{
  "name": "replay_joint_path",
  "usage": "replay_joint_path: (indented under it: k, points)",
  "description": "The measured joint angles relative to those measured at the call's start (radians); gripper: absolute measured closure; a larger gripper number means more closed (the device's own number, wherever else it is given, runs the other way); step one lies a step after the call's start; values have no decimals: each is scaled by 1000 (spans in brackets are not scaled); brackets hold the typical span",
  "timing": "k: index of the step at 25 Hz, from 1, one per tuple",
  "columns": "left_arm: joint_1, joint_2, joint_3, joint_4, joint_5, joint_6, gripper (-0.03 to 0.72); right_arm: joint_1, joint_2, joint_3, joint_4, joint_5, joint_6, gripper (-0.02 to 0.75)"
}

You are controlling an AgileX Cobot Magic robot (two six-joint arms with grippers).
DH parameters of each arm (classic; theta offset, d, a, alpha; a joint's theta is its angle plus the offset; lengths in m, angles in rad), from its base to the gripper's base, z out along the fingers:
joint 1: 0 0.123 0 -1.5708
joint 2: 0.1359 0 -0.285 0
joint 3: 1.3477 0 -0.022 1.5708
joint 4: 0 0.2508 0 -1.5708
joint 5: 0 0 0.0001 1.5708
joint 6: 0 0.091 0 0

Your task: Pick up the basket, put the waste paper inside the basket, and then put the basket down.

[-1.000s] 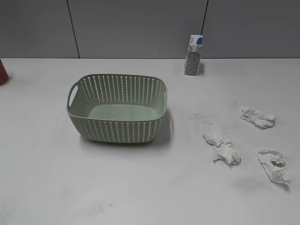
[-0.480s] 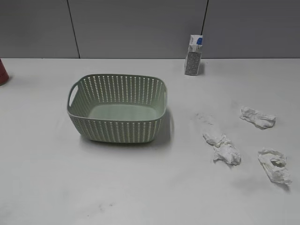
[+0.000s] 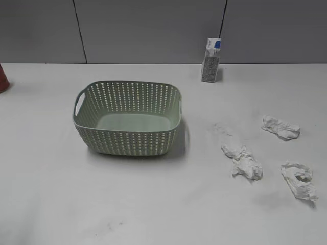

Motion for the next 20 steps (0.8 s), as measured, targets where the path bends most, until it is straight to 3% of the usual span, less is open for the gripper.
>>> replay_joint_path:
  k: [7, 16, 20]
  points:
    - [-146, 317, -107, -5, -21, 2, 174, 0, 0, 0, 0, 0, 0, 174]
    - [-186, 786, -380, -51, 39, 10, 174, 0, 0, 0, 0, 0, 0, 174]
    - [-249, 981, -487, -42, 82, 15, 174, 0, 0, 0, 0, 0, 0, 174]
